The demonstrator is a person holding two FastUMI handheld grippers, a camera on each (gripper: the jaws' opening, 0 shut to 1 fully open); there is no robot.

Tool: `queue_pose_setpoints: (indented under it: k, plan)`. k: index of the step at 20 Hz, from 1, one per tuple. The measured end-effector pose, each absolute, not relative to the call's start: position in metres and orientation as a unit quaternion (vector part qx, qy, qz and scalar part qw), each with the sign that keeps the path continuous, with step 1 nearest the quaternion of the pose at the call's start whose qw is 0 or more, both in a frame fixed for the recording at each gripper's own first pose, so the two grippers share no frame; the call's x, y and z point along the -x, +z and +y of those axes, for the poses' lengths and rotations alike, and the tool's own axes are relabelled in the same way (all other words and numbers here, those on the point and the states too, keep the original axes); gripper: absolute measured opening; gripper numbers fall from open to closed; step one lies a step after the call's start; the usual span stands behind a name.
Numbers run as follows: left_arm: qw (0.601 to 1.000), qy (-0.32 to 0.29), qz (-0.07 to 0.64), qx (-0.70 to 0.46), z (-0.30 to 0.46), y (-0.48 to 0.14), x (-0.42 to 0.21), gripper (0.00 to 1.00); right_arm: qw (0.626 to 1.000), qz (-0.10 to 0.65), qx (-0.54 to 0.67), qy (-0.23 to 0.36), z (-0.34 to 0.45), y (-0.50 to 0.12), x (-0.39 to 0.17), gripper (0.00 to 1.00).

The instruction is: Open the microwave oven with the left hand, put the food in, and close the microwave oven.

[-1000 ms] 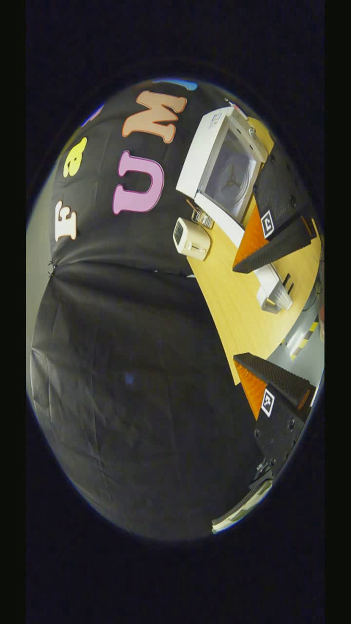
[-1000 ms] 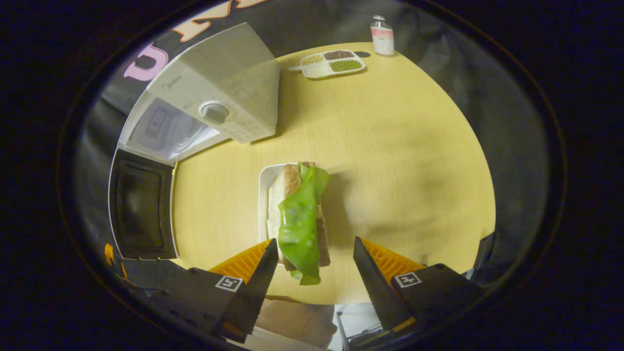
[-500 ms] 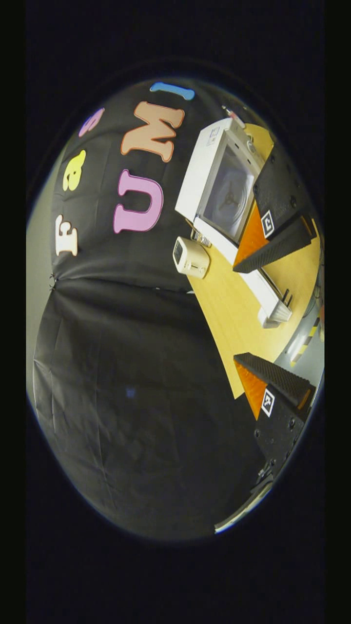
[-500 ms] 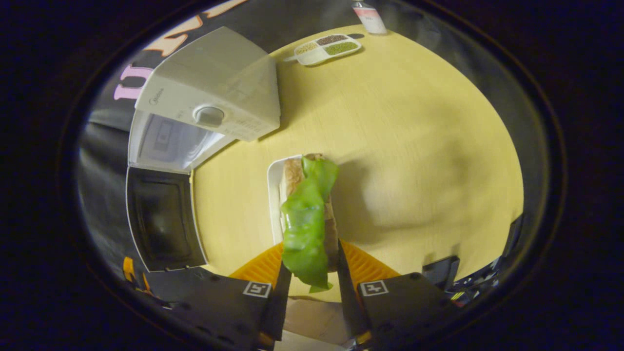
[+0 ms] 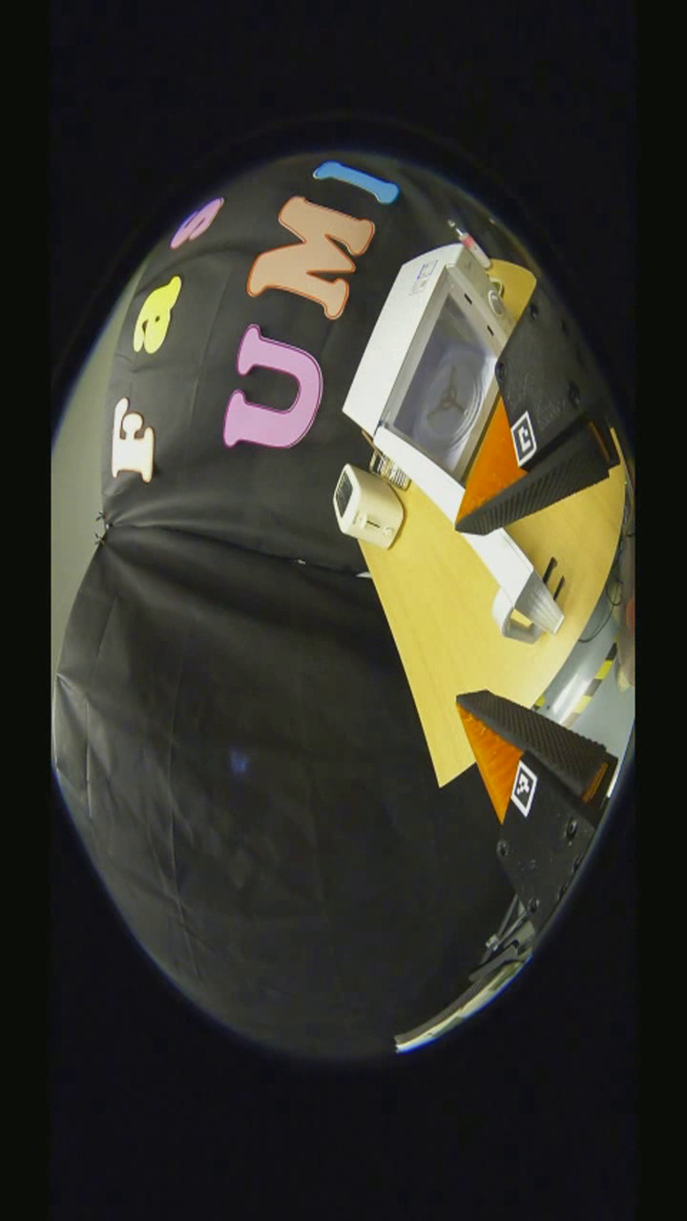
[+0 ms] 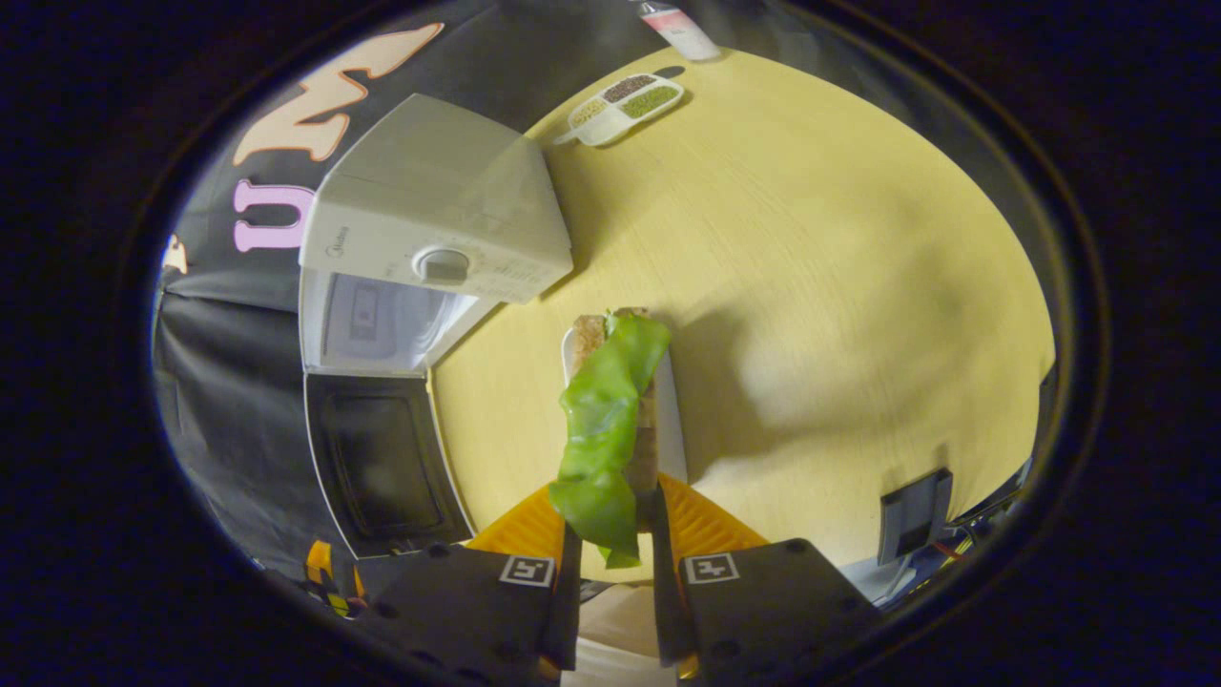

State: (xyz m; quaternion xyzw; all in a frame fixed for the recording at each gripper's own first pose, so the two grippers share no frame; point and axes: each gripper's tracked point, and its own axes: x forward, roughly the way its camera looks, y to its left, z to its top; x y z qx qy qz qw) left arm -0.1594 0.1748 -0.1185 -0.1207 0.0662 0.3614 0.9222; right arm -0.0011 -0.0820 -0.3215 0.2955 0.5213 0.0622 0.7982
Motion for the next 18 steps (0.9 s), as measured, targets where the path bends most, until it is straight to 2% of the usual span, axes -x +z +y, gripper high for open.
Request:
queue_pose_setpoints:
  k: [1,2,4,9,11,13,14,18]
  plan:
    - [0.923,0.358,0.067,0.124,0.174,-0.119,0.158,0.99,0.799,0.518,-0.298,0.066,-0.081,-0.316,0.004,0.35]
    - [0.924,0.355,0.068,0.126,0.173,-0.12,0.156,0.93,0.8,0.512,-0.304,0.072,-0.079,-0.309,0.006,0.35]
    - [0.926,0.349,0.07,0.125,0.172,-0.12,0.154,0.96,0.802,0.498,-0.319,0.086,-0.072,-0.295,0.007,0.35]
    - [0.931,0.341,0.072,0.104,0.18,-0.116,0.155,0.96,0.802,0.465,-0.356,0.115,-0.042,-0.261,0.007,0.35]
    - [0.934,0.335,0.074,0.098,0.185,-0.115,0.155,0.93,0.802,0.455,-0.368,0.124,-0.022,-0.25,0.007,0.35]
    - [0.938,0.325,0.081,0.096,0.191,-0.117,0.153,0.96,0.803,0.445,-0.377,0.126,-0.002,-0.242,0.008,0.35]
    - [0.939,0.319,0.084,0.094,0.194,-0.119,0.153,0.93,0.803,0.438,-0.385,0.126,0.008,-0.238,0.008,0.35]
    - [0.948,0.29,0.099,0.091,0.211,-0.123,0.149,0.96,0.806,0.397,-0.42,0.126,0.055,-0.225,0.003,0.35]
